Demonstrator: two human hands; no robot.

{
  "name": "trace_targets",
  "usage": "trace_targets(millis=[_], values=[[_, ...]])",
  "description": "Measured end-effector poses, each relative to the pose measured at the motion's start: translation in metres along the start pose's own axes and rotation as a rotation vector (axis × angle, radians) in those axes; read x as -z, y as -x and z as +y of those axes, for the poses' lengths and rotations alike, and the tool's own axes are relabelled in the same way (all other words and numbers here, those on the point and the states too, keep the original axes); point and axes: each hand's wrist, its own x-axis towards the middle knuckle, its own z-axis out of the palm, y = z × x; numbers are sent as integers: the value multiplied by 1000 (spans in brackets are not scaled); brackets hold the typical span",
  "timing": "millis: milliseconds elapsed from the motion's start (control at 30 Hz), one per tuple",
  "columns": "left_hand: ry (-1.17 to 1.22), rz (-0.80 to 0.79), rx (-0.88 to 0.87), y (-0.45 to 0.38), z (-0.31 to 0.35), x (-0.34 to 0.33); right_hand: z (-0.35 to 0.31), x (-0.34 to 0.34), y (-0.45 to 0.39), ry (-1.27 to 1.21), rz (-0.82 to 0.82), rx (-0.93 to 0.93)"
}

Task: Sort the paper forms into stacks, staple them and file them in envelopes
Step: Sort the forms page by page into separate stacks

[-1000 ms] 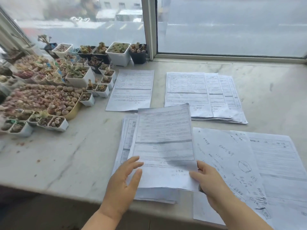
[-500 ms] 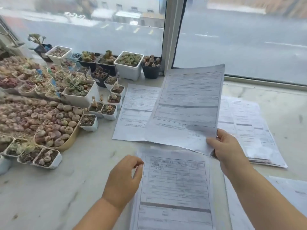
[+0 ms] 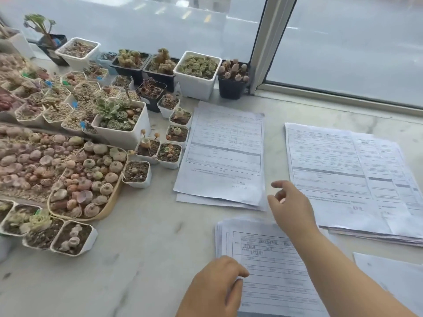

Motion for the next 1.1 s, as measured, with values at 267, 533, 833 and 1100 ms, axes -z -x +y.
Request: trace_targets(millis=[267,533,833,1100], values=[[-331,-199,-303,27,31,-49,92,68,95,-169,49,-123],[-469,-223,-136,90,99,-87,199,89,203,-170,-181,-232],[-337,-235,188,128,138,-119,219,78,240,-387,-492,-294],[-244,-154,193,129,137,-120,224,62,242,-506,-400,-157]])
